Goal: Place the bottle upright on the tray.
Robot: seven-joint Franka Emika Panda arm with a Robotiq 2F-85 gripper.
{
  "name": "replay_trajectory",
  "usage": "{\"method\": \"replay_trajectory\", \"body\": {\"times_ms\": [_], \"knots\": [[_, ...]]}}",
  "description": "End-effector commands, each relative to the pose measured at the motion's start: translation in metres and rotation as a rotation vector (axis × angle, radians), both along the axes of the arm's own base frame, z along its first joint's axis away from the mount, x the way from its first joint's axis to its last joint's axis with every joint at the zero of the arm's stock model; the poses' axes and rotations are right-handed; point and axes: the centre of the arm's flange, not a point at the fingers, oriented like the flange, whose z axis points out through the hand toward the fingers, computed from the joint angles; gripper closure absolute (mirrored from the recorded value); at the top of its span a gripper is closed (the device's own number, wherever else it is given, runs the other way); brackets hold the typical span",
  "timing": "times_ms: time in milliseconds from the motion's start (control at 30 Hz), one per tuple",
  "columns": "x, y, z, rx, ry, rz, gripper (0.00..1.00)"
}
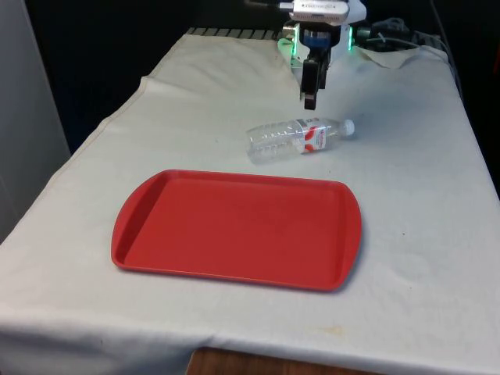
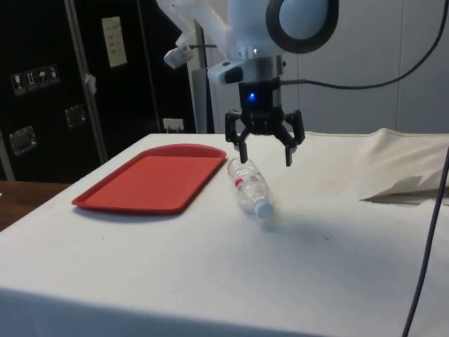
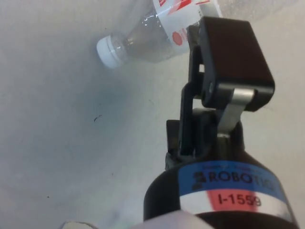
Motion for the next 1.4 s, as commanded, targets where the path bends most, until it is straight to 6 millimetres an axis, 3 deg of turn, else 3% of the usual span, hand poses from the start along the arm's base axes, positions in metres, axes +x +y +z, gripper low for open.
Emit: {"method": "replay_trajectory", "body": {"times_ms": [0, 1367], "knots": [[0.001, 0.001, -0.001, 0.001, -0.014, 0.011, 0.0], [0.029, 0.001, -0.017, -0.012, -0.022, 0.152, 0.0]]}}
